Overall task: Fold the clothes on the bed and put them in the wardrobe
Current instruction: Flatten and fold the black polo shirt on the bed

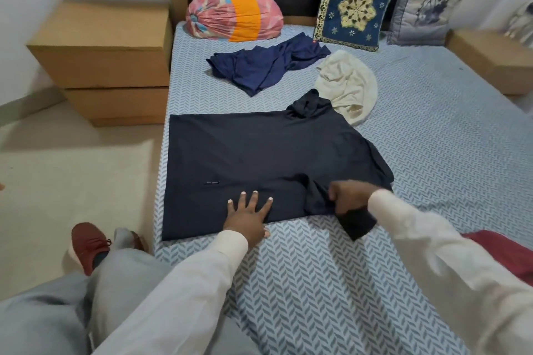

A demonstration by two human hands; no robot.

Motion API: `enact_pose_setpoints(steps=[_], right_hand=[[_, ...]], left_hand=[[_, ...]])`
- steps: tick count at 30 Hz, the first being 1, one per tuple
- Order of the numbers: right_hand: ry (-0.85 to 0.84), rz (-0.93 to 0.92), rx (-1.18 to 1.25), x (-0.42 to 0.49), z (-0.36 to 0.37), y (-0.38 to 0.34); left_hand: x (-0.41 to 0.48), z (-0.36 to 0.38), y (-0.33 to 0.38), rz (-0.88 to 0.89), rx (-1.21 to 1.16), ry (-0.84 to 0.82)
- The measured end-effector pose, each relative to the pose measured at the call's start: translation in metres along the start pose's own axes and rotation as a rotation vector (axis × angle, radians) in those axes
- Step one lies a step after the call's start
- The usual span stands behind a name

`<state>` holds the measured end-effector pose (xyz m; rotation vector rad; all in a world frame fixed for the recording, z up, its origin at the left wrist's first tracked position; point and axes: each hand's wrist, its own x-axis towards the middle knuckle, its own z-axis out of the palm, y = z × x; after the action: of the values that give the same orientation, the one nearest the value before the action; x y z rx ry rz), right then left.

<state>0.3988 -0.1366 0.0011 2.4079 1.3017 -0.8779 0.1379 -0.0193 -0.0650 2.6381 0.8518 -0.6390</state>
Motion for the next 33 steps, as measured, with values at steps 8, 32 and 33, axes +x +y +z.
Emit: enact_pose_setpoints(steps=[8, 32, 33], right_hand=[[1.14, 0.23, 0.886, -0.005, -0.084, 0.08], [0.304, 0.518, 0.946, 0.067, -0.019, 0.085], [0.294, 0.524, 0.975, 0.072, -0.021, 0.084]], left_hand=[[0.005, -0.003, 0.004, -0.023, 0.022, -0.065], [0.009, -0.003, 0.005, -0.03, 0.056, -0.067], [0.01, -0.003, 0.004, -0.032, 0.052, -0.071]])
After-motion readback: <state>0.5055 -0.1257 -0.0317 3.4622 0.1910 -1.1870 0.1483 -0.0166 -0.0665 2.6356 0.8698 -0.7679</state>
